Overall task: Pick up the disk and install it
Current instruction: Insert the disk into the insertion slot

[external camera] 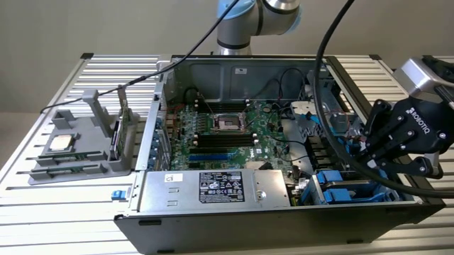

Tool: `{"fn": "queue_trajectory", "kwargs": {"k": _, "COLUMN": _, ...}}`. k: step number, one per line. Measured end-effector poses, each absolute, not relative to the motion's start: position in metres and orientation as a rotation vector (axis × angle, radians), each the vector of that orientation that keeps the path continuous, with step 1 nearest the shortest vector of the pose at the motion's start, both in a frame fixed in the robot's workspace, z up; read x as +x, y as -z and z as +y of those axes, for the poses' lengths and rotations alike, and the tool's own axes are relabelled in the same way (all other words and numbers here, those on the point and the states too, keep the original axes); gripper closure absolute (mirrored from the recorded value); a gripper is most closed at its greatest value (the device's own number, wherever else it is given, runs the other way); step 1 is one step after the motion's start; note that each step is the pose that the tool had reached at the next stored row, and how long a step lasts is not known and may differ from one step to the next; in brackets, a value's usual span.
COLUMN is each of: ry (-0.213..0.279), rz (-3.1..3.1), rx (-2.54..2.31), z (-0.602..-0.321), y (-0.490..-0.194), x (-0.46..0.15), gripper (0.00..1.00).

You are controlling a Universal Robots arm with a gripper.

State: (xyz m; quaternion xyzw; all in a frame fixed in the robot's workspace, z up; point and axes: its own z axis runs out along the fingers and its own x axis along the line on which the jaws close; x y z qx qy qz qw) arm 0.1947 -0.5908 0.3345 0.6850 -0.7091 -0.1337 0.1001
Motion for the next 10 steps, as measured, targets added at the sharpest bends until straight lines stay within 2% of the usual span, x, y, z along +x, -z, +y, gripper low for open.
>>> {"fn": "queue_trajectory", "kwargs": {"k": 10, "ry": 0.409, "rz": -2.081, "rx": 1.992, "z": -0.589, "y": -0.333, "x": 0.209, "gripper": 0.83}}
